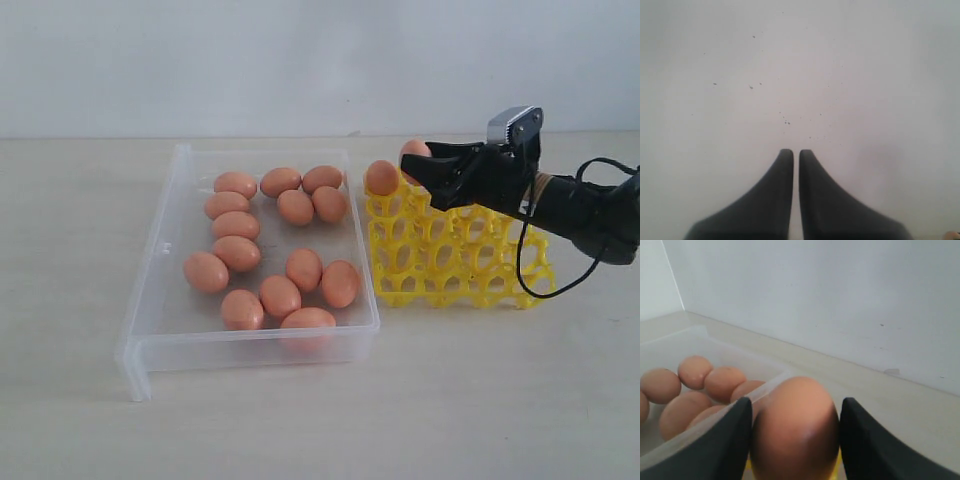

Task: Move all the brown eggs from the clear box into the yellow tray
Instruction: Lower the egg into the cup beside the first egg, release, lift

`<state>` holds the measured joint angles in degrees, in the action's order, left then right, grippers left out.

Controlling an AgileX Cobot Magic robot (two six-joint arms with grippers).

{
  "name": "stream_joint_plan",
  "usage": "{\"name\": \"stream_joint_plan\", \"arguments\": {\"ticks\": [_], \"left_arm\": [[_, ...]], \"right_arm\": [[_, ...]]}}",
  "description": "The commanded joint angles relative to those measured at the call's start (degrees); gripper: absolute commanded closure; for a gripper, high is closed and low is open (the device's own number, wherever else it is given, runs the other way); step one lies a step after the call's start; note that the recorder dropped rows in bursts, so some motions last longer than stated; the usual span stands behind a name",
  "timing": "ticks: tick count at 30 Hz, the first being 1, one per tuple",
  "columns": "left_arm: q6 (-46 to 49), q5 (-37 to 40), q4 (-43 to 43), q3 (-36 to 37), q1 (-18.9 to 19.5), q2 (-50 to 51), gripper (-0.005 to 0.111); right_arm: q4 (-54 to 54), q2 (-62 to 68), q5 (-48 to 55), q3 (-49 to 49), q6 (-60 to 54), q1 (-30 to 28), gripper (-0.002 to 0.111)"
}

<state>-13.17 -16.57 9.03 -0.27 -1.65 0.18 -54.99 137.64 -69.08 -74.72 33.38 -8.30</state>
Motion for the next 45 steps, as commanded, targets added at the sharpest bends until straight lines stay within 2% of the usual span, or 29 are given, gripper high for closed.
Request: {"name": "stream_joint_plan", "arguments": {"ticks": [1, 7, 12, 30, 37, 40, 42, 45], "left_arm": [[-0.23, 0.34, -0.45, 0.27, -0.24, -0.18, 0.102], [-0.23, 0.34, -0.45, 0.27, -0.24, -0.18, 0.102], [-0.23, 0.34, -0.45, 0.27, -0.24, -0.18, 0.102], [-0.23, 0.24, -0.45, 0.27, -0.24, -0.18, 0.102], [-0.23, 0.24, -0.45, 0.27, -0.24, -0.18, 0.102], [-0.23, 0.24, -0.45, 0.27, -0.24, -0.18, 0.102], [-0.23, 0.24, -0.45, 0.27, -0.24, -0.18, 0.102], [-0.23, 0.24, -0.45, 0.27, -0.24, -0.18, 0.102]], "right_arm": [[1.64, -0.21, -0.57, -0.22, -1.92, 1.23, 0.109], [2.81, -0.21, -0.89, -0.22, -2.48, 1.23, 0.109], [2.73, -0.21, 3.95, -0.22, -2.92, 1.23, 0.109], [1.77, -0.21, 3.94, -0.22, -0.91, -0.72, 0.109], [2.16, -0.21, 7.7, -0.22, -0.73, -0.72, 0.108], [2.78, -0.21, 6.85, -0.22, -0.37, -0.72, 0.098], [2.78, -0.21, 5.89, -0.22, 0.22, -0.72, 0.082], [2.78, -0.21, 5.49, -0.22, 0.74, -0.72, 0.052]]}}
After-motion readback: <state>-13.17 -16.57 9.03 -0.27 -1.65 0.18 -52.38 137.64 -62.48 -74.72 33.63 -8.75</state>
